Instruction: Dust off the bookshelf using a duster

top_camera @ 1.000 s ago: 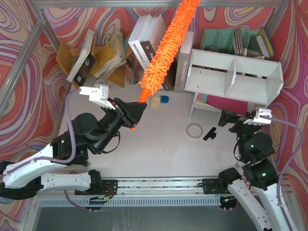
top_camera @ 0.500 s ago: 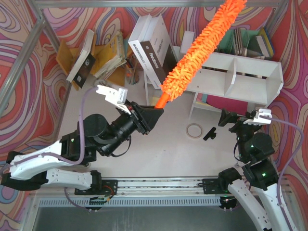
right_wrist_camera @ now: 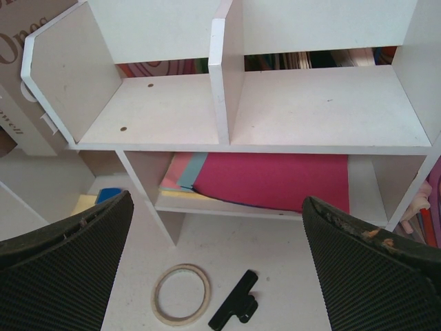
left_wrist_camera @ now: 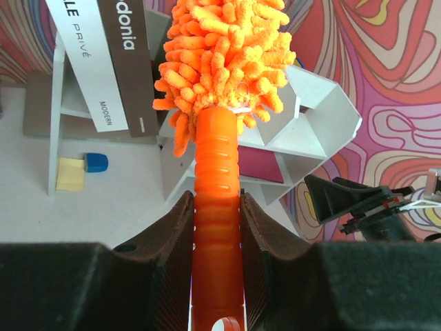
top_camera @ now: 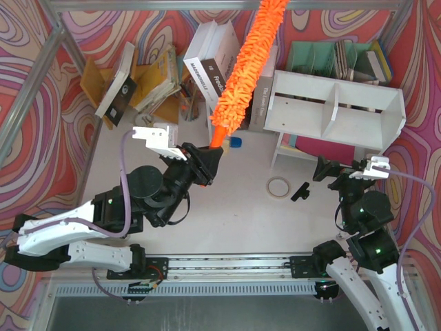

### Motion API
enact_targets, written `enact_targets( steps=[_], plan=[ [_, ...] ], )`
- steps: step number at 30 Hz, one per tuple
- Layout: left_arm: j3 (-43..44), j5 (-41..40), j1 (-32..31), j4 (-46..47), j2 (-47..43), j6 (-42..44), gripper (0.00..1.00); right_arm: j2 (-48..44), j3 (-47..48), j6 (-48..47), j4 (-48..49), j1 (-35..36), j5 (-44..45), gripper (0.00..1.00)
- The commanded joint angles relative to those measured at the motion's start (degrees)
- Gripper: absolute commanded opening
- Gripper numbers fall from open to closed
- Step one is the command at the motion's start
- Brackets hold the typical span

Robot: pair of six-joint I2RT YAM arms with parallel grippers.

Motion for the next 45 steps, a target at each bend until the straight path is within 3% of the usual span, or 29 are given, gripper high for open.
enact_targets(
  steps=[1, 8, 17, 25, 31, 35, 40, 45],
  plan=[
    [1.7, -1.4, -0.4, 2.8, 0.8, 1.4, 0.0, -0.7, -0.4, -0.7, 2.8, 0.2, 0.2, 0.99],
    [6.2, 1.9, -2.3, 1.6, 5.2, 2.5, 0.0, -0.6, -0.4, -0.8, 2.9, 0.2, 0.3, 0.99],
    [6.3, -5.7, -2.3, -3.0, 3.8, 2.7, 0.0, -0.7, -0.5, -0.8, 3.0, 0.2, 0.2, 0.99],
    [8.5, -4.5, -2.3, -10.7, 6.8, -1.3, 0.0, -0.8, -0.4, -0.5, 2.7, 0.2, 0.1, 0.99],
    [10.1, -5.9, -2.3, -8.6, 5.0, 3.7, 0.0, -0.9, -0.4, -0.5, 2.6, 0.2, 0.0, 0.99],
    [15.8, -3.9, -2.3, -11.4, 6.5, 6.4, 0.0, -0.8, -0.5, -0.5, 2.6, 0.3, -0.1, 0.99],
    [25.9, -1.6, -2.6, -19.8, 14.7, 5.1, 0.0, -1.1, -0.5, -0.5, 2.6, 0.2, 0.3, 0.99],
    [37.3, -6.8, -5.5, -25.4, 24.8, 8.1, 0.0, -1.0, -0.5, -0.5, 2.6, 0.2, 0.5, 0.99]
  ],
)
